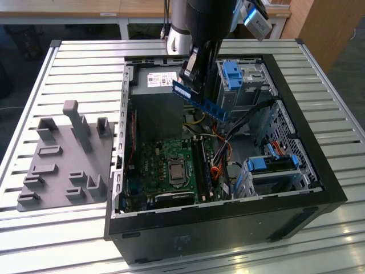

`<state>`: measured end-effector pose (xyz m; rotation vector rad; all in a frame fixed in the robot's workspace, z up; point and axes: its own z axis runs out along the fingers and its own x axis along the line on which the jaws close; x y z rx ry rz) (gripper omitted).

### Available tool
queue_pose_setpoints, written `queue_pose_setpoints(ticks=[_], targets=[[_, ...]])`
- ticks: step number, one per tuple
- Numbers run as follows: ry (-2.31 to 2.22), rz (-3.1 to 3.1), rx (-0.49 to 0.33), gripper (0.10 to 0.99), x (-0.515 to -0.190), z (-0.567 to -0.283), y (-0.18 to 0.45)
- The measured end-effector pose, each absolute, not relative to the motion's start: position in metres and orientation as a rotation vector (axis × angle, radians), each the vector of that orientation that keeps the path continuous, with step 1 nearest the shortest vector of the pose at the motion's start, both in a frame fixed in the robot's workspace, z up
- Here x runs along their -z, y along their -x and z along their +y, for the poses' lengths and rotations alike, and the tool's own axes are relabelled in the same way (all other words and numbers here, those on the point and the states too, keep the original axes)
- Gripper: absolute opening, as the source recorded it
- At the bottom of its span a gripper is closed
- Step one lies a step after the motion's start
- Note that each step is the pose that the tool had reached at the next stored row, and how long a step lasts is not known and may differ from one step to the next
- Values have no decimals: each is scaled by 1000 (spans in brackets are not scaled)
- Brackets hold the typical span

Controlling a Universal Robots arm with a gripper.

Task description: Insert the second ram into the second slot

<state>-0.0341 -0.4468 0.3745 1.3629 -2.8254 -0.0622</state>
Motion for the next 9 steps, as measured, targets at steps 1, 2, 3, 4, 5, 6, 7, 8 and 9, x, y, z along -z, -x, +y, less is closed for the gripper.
queue_pose_setpoints(ticks=[1, 2, 3, 4, 5, 6, 7, 8, 9], targets=[[-1351, -2831, 62, 133, -374, -447, 34], [-1339, -2837, 62, 133, -374, -447, 34], [-1327, -2843, 62, 133, -374, -447, 34], [-1314, -2849, 62, 133, -374, -447, 34], [-1301, -2855, 62, 133, -374, -447, 34], [-1289, -2861, 62, 133, -374, -447, 34], [-1277, -2866, 62, 133, -374, -447, 34], [-1267, -2871, 62, 133, -374, -447, 34], [-1257, -2876, 62, 133, -374, -447, 34]])
